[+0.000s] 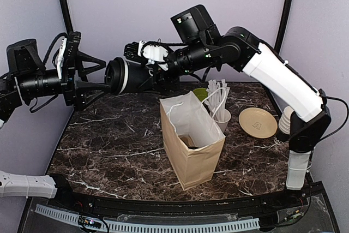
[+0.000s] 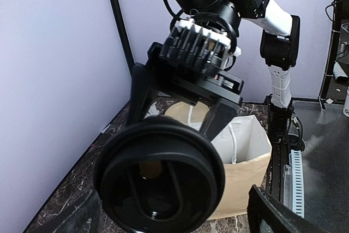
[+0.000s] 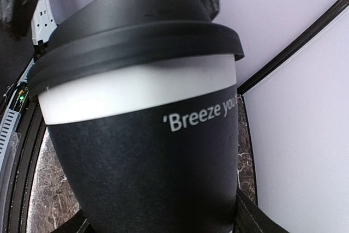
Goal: Pack the takeout coffee
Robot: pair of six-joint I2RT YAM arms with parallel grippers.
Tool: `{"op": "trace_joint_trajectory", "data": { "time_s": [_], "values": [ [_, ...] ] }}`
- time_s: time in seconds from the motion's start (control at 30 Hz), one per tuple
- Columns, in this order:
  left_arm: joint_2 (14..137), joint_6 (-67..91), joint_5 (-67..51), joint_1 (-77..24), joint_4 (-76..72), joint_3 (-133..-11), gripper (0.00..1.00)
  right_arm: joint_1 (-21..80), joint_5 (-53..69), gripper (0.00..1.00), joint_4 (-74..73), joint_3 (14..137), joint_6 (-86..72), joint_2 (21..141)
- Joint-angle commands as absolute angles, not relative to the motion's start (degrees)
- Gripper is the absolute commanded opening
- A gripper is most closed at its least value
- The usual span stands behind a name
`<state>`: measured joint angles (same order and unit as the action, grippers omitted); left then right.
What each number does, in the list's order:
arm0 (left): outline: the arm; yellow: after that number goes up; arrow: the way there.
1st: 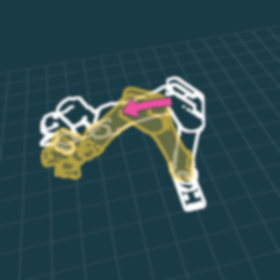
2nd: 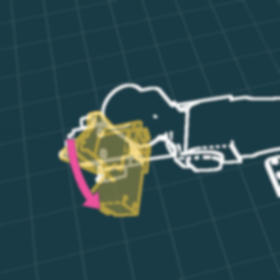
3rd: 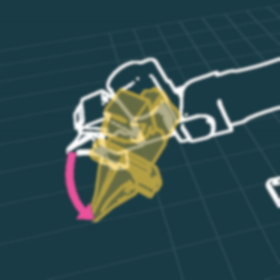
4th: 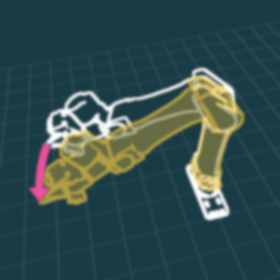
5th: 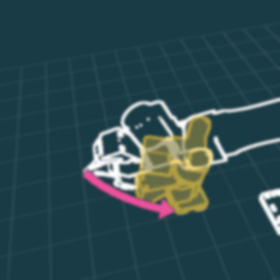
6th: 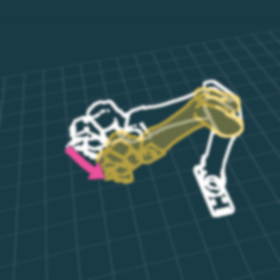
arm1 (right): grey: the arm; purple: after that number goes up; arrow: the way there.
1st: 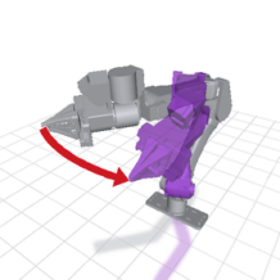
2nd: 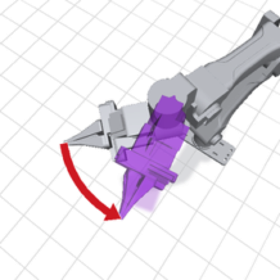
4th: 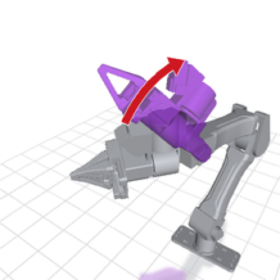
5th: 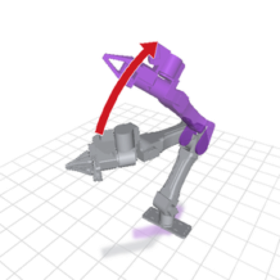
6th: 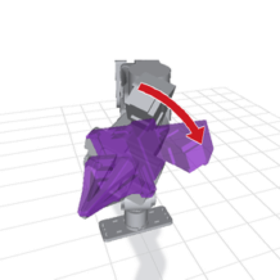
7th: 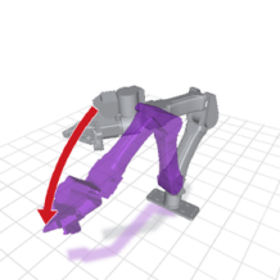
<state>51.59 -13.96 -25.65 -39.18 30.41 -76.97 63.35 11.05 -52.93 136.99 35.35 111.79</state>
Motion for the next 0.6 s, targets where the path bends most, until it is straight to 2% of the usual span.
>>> {"op": "trace_joint_trajectory", "data": {
  "time_s": [0.0, 0.43, 0.57],
  "values": [
    [52.48, -14.91, -29.58, -39.33, 33.20, -79.10, 0.95, 63.10, 9.75, 0.65, -49.04, 137.51, 34.44, 112.23],
    [51.38, -14.14, -24.10, -39.37, 30.12, -79.13, 0.95, 63.36, 10.44, 0.66, -50.00, 136.90, 35.77, 112.06],
    [50.43, -14.81, -24.15, -39.37, 30.72, -79.19, 0.98, 63.37, 10.28, 0.66, -49.92, 136.84, 35.85, 111.97]
  ]
}}
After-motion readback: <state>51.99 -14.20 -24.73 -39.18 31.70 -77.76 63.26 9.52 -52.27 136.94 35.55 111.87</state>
